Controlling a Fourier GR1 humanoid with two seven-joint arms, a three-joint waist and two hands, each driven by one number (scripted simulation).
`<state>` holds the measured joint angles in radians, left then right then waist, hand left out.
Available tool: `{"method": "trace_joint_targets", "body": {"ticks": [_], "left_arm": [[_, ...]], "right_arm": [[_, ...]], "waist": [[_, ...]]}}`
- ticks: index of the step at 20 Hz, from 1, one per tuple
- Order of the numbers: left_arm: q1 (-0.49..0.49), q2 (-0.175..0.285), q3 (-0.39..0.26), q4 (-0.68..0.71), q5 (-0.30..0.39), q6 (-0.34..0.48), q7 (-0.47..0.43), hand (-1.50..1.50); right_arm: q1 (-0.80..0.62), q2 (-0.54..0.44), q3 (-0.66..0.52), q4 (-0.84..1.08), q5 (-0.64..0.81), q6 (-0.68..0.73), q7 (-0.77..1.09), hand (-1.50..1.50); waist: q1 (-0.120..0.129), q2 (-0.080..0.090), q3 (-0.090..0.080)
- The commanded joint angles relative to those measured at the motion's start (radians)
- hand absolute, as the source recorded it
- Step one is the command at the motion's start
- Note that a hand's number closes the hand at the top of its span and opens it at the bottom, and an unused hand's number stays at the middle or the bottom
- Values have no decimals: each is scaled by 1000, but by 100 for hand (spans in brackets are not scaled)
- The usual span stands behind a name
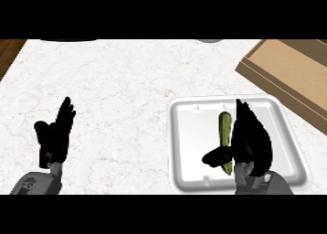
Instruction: Pick the squash from the tray and place it in the cardboard box
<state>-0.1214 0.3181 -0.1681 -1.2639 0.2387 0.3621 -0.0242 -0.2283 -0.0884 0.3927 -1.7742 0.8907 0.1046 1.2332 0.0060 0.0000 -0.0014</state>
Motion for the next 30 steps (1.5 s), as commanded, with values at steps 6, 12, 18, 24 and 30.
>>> {"method": "trace_joint_targets", "body": {"ticks": [6,12,18,24,30], "left_arm": [[43,-17,2,-25,-13,-16,-16,0],[4,-21,37,13,-17,-14,-13,0],[-4,-16,38,-9,-34,-18,17,0],[62,-24,48,-13,-30,-68,-39,0],[12,-52,68,32,-66,-40,-29,0]], "right_arm": [[-73,86,-96,109,46,66,175,-150],[-56,88,-146,101,61,132,138,-150],[-14,88,-116,170,70,75,119,-150],[-51,88,-168,240,64,100,84,-150],[-38,88,-149,297,59,40,50,-150]], "waist": [[3,-1,1],[-8,-1,1],[-5,-1,1],[2,-1,1],[-4,1,1]]}}
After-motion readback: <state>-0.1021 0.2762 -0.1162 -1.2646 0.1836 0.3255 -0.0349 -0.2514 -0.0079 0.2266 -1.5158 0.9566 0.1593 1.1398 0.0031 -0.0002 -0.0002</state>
